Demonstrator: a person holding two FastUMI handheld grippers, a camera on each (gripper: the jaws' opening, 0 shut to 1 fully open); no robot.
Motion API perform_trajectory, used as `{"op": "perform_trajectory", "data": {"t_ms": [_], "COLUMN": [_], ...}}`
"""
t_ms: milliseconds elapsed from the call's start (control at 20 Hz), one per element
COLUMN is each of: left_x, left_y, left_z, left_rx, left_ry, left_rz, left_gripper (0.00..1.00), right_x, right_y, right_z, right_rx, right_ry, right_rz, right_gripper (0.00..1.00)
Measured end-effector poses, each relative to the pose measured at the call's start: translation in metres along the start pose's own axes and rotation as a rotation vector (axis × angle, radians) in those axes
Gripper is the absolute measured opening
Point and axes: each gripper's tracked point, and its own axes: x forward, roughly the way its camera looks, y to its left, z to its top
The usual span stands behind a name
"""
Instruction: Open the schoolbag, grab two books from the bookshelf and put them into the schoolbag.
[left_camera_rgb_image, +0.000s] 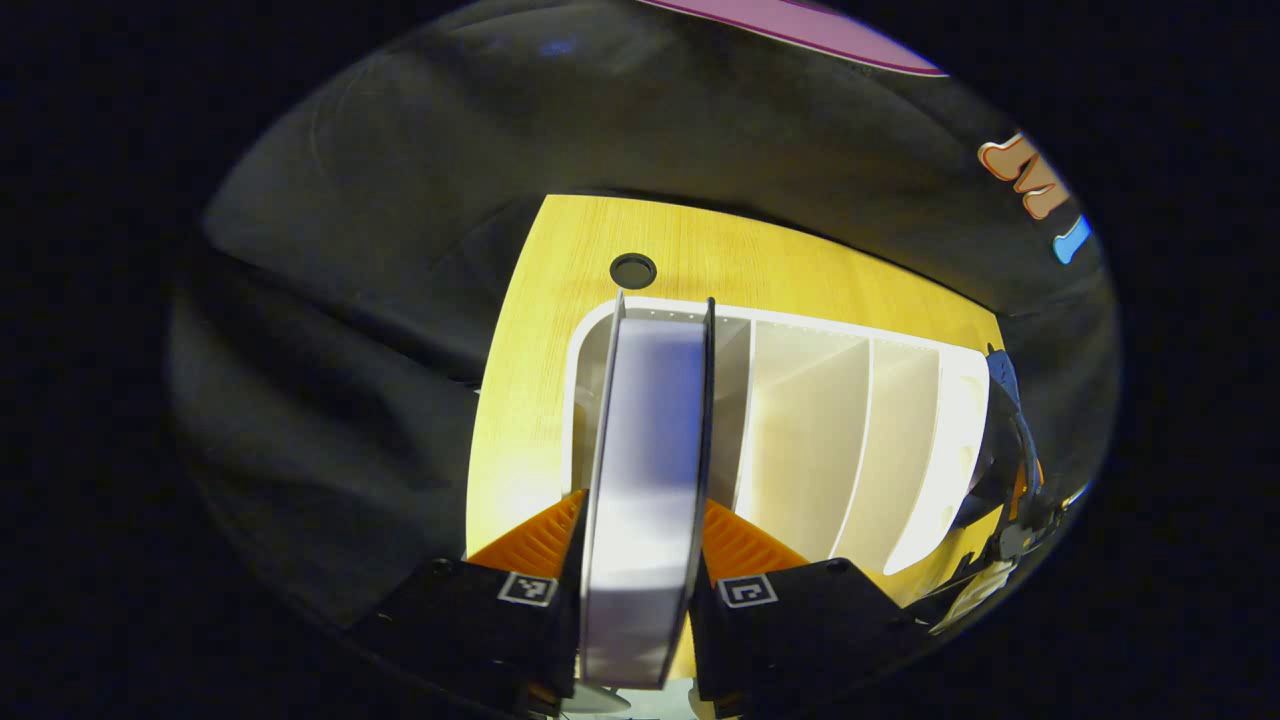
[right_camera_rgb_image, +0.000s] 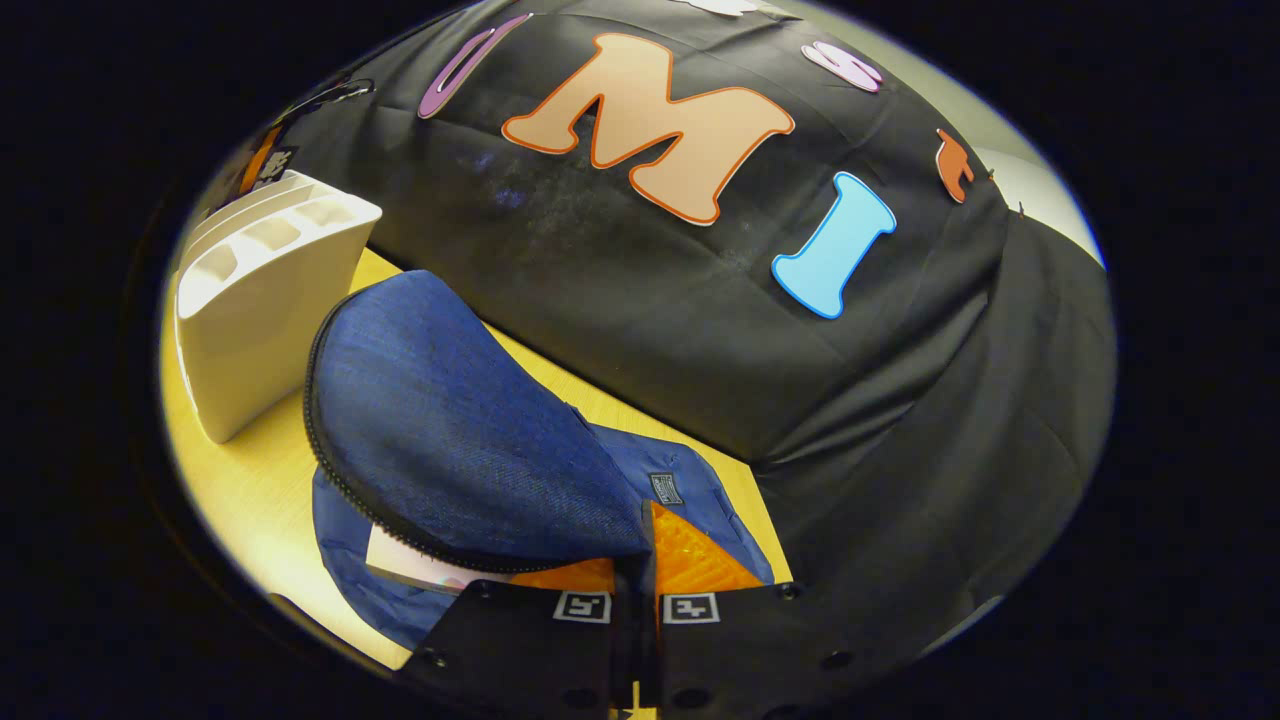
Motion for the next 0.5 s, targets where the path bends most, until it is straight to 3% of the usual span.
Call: {"op": "perform_trajectory", "data": {"t_ms": [50,150,250,300,350,400,500], "left_x": [0.0014,0.0015,0.0017,0.0012,0.0020,0.0019,0.0031], "left_y": [-0.0006,-0.0018,-0.0047,-0.0047,-0.0043,-0.0048,-0.0042], "left_z": [-0.0013,-0.0031,-0.0029,-0.0038,-0.0046,-0.0049,-0.0076], "left_rx": [-0.001,0.020,0.023,0.018,0.011,-0.013,-0.049], "left_ry": [0.013,0.031,0.036,0.043,0.043,0.045,0.048], "left_rz": [0.004,0.017,0.027,0.029,0.035,0.041,0.061], "left_gripper": [0.40,0.40,0.39,0.39,0.38,0.36,0.37], "right_x": [-0.0005,0.0001,0.0010,0.0018,0.0022,0.0015,0.0002], "right_y": [-0.0002,-0.0001,0.0013,0.0020,0.0033,0.0048,0.0065], "right_z": [-0.0014,-0.0021,-0.0022,-0.0026,-0.0035,-0.0040,-0.0051], "right_rx": [0.007,0.018,0.013,0.007,0.001,0.000,-0.004], "right_ry": [0.002,0.003,0.003,0.004,0.004,0.004,0.005], "right_rz": [-0.001,-0.001,0.001,0.003,0.007,0.012,0.017], "right_gripper": [0.05,0.07,0.02,0.07,0.02,0.07,0.07]}}
